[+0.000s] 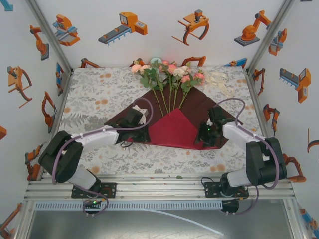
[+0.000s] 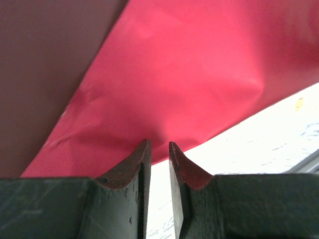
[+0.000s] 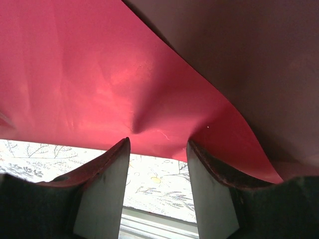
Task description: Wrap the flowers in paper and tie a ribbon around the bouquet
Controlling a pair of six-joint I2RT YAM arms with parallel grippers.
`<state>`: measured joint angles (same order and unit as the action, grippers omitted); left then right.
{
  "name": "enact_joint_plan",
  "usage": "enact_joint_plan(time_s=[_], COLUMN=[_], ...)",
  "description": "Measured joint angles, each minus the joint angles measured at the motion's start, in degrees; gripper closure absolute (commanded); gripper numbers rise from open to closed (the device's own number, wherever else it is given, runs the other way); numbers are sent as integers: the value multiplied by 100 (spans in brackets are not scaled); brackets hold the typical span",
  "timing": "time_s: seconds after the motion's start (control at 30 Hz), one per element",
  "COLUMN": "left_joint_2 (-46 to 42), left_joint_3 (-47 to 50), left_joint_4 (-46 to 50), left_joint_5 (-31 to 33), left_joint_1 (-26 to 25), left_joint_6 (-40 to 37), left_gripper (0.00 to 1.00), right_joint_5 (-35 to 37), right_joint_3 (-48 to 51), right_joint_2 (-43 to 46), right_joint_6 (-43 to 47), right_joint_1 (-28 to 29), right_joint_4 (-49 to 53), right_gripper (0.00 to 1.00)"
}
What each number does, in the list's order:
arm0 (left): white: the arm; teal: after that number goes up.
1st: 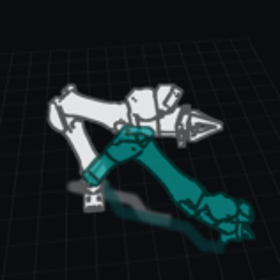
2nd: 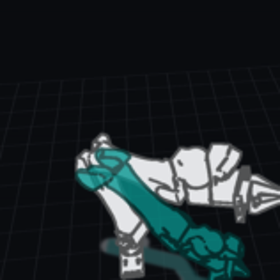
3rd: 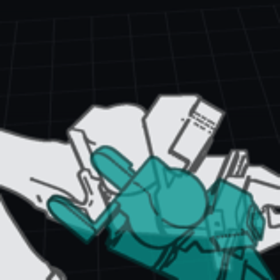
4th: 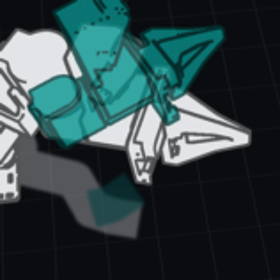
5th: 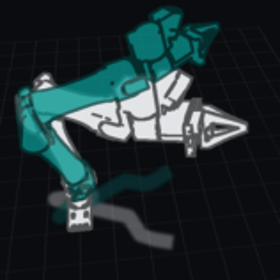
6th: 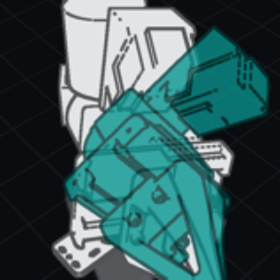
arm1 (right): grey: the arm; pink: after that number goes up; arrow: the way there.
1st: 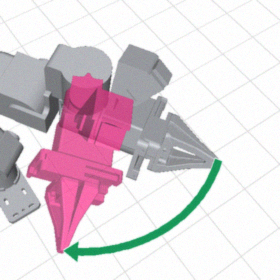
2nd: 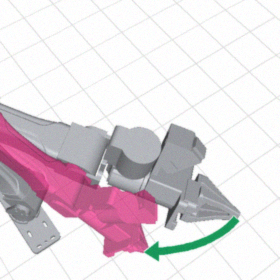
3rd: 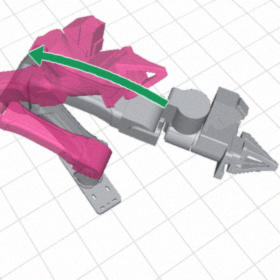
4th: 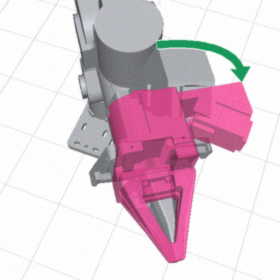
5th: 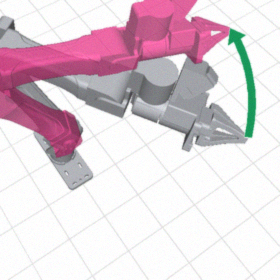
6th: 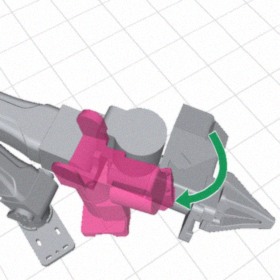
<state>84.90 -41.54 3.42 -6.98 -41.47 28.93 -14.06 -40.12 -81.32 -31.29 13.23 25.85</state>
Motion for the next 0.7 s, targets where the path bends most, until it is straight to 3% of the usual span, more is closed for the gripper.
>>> enact_joint_plan(time_s=[0.43, 0.57, 0.7], left_joint_2=[-1777, -2437, -2566], left_joint_3=[1493, 1357, 562], left_joint_4=[339, 629, 678], left_joint_5=[769, 804, 682], left_joint_1=[369, 369, 284], left_joint_6=[334, 442, 520], left_gripper=[73, 71, 71], right_joint_5=[490, 455, 306], right_joint_3=[-162, -461, -782], right_joint_2=[461, 680, 1019], right_joint_6=[140, 227, 260], right_joint_1=[-81, -79, 114], right_joint_4=[962, 1250, 1285], right_gripper=[51, 51, 52])
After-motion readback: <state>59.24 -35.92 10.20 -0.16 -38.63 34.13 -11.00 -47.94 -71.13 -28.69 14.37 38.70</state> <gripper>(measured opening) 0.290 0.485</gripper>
